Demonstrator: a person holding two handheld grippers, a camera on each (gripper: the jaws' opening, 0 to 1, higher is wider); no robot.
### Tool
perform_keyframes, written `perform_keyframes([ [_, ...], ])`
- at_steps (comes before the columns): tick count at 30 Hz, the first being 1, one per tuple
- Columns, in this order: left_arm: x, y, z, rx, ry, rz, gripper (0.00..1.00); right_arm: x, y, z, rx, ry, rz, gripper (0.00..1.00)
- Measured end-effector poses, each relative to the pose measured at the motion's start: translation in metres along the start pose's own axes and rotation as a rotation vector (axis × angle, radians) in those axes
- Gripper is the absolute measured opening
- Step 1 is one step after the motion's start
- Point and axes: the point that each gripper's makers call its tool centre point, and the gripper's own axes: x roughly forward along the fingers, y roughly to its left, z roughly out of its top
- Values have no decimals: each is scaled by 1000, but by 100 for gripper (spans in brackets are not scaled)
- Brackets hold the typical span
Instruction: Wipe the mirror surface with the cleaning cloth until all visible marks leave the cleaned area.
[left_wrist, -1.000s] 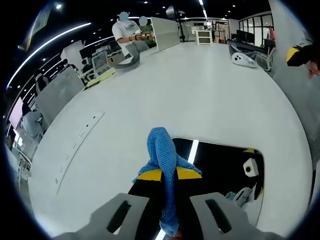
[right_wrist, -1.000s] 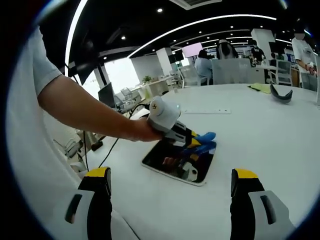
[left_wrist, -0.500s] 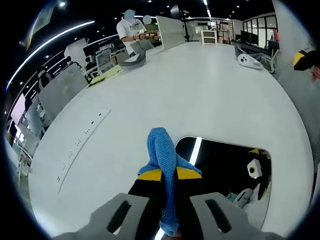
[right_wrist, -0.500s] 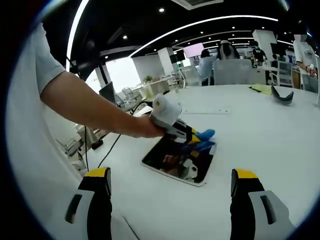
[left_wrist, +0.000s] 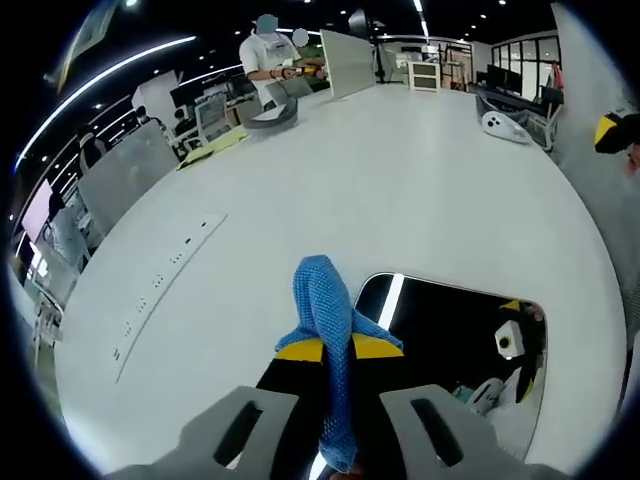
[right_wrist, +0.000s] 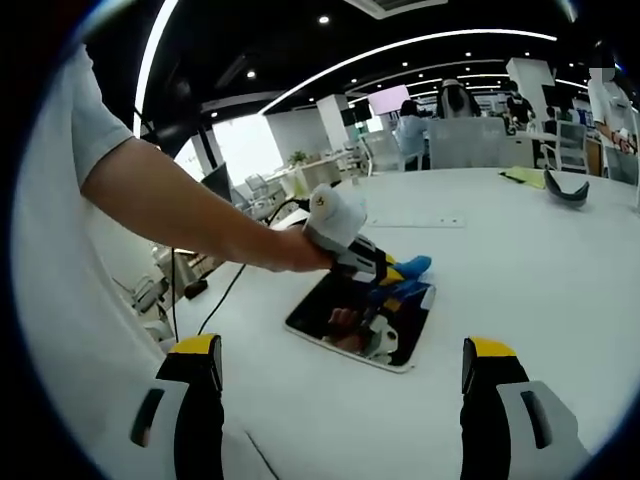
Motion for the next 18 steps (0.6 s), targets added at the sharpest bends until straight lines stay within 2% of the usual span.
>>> perform_keyframes([
  [5,0,0,0,-57,8,-7,5,-1,0,0,0,1,-1,100],
  [12,-1,-3,-1,-35,7,4,5,0,1,0,-5,4,1,100],
  [18,-2,-3,-2,-56,0,8,5,0,1,2,-12,0,2,100],
])
